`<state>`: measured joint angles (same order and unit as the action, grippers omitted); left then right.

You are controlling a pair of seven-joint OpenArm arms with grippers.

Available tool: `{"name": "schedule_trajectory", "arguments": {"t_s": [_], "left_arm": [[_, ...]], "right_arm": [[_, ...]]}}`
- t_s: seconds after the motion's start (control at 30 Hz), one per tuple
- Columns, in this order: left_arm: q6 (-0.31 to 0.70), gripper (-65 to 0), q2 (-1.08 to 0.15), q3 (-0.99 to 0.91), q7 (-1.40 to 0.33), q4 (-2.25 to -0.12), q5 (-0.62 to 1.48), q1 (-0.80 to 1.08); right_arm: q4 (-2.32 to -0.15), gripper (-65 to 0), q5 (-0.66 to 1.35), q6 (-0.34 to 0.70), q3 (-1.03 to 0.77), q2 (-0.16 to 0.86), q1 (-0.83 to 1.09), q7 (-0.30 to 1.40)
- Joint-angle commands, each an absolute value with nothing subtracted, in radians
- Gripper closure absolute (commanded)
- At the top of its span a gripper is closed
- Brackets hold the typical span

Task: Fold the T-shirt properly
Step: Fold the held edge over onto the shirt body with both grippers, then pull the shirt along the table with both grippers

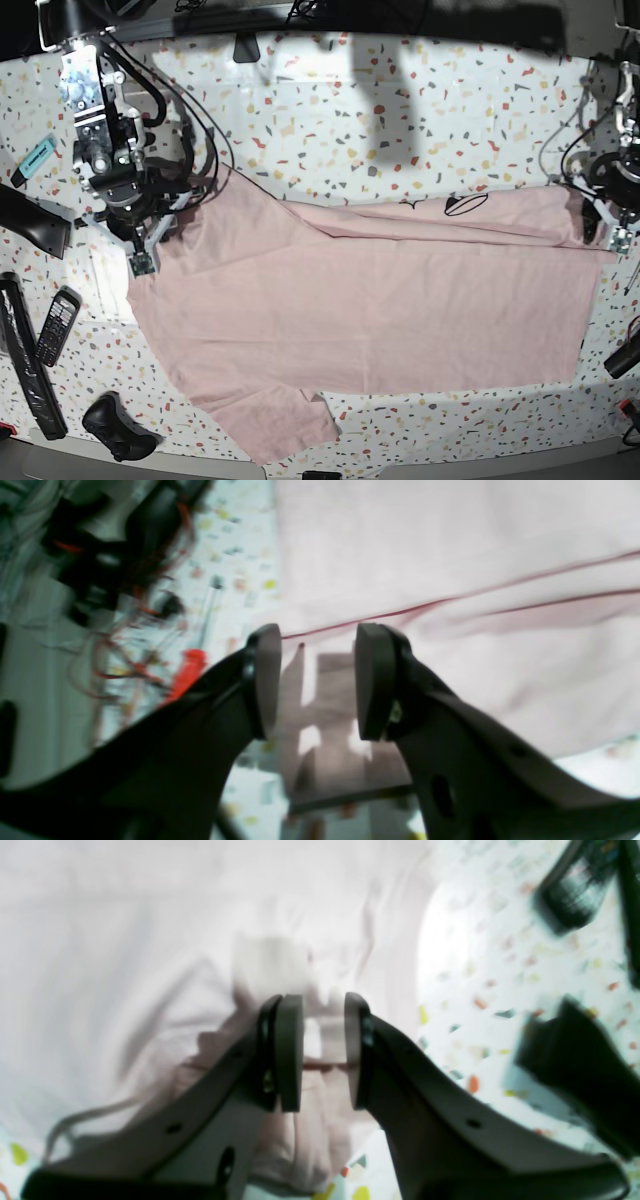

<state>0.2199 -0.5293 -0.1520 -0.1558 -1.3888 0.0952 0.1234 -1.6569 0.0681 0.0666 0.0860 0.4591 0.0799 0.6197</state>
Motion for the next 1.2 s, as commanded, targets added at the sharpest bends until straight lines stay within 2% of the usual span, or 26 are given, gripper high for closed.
{"name": "schedule_trajectory", "arguments": {"t_s": [0.0,0.23,0.3,0.57,0.67,0.9,1.17], "left_arm": [[0.212,-23.0,-0.538,-0.162,-0.121,-1.4,0.099,0.107],[0.219,-23.0,-0.49,-0.162,-0.141,-1.281,0.159,0.033],[0.263,-23.0,-0.485,-0.162,-0.143,-1.219,0.163,0.01],[0.323,-22.5,-0.474,-0.162,-0.195,-1.115,0.163,-0.001],[0.354,-20.0,-0.474,-0.162,-0.235,-1.115,0.17,0.017],[0.401,-20.0,-0.487,-0.164,-0.249,-1.163,0.192,0.138],[0.401,-20.0,-0.491,-0.165,-0.24,-1.315,0.192,0.32]], "right_arm": [[-1.652,-14.0,0.086,0.077,0.078,0.474,0.053,0.59],[-1.462,-14.0,0.208,0.152,0.078,0.473,-0.023,0.603],[-1.418,-14.0,0.213,0.157,0.078,0.474,-0.027,0.603],[-1.41,-14.0,0.213,0.163,0.078,0.476,-0.004,0.657],[-1.43,-14.0,0.201,0.165,0.078,0.477,0.026,0.66],[-1.567,-14.0,0.131,0.169,0.06,0.477,0.179,0.66],[-1.692,-14.0,0.131,0.169,-0.112,0.476,0.38,0.659]]}}
